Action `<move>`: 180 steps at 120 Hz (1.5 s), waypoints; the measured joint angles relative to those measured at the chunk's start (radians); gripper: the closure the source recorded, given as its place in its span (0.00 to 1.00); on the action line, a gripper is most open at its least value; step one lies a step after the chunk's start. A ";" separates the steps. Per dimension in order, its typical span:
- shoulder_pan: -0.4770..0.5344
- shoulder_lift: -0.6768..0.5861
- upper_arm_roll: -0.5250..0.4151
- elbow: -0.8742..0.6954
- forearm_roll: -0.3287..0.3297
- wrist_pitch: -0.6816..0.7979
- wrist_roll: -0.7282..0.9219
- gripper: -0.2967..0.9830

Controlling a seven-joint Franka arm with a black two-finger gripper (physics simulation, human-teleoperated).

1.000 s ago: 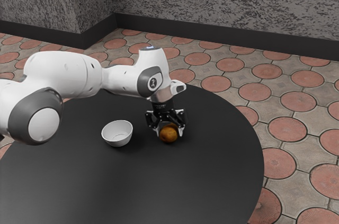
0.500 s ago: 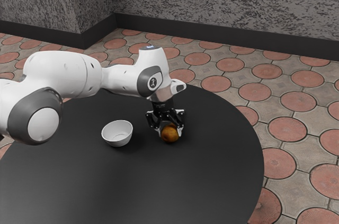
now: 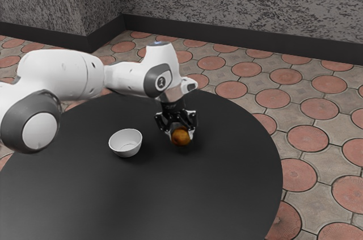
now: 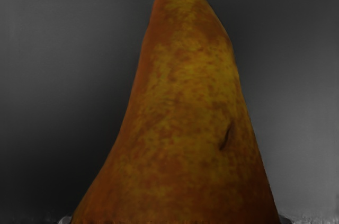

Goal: Place the pear in the bowl.

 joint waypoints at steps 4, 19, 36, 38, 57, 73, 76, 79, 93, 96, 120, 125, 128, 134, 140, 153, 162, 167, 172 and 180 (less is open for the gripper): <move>0.000 -0.018 0.002 -0.009 0.004 0.000 -0.001 0.50; 0.012 -0.092 0.026 -0.068 0.026 0.000 -0.007 0.56; 0.035 -0.179 0.064 -0.150 0.038 0.000 -0.013 0.51; 0.040 -0.194 0.070 -0.165 0.039 -0.001 -0.013 0.50; 0.111 -0.295 0.088 -0.292 0.041 -0.001 -0.014 0.48; 0.150 -0.324 0.089 -0.342 0.041 -0.001 -0.013 0.47; 0.155 -0.326 0.089 -0.346 0.041 -0.001 -0.013 0.47; 0.161 -0.328 0.089 -0.349 0.041 -0.001 -0.013 0.47; 0.172 -0.328 0.088 -0.350 0.045 -0.001 -0.012 0.46; 0.171 -0.327 0.088 -0.350 0.046 -0.001 -0.012 0.44; 0.164 -0.327 0.086 -0.350 0.043 -0.001 -0.009 0.34; 0.164 -0.327 0.086 -0.350 0.043 -0.001 -0.008 0.32; 0.164 -0.327 0.086 -0.350 0.043 -0.001 -0.008 0.31; 0.164 -0.327 0.086 -0.349 0.043 -0.001 -0.007 0.29; 0.164 -0.328 0.086 -0.349 0.042 -0.001 -0.006 0.28; 0.155 -0.390 0.087 -0.351 0.043 -0.004 -0.003 0.26; 0.144 -0.475 0.087 -0.345 0.044 -0.037 -0.002 0.25; 0.143 -0.514 0.085 -0.324 0.055 -0.076 -0.001 0.25; 0.140 -0.542 0.081 -0.297 0.073 -0.117 0.001 0.25; 0.142 -0.574 0.063 -0.267 0.100 -0.176 0.012 0.24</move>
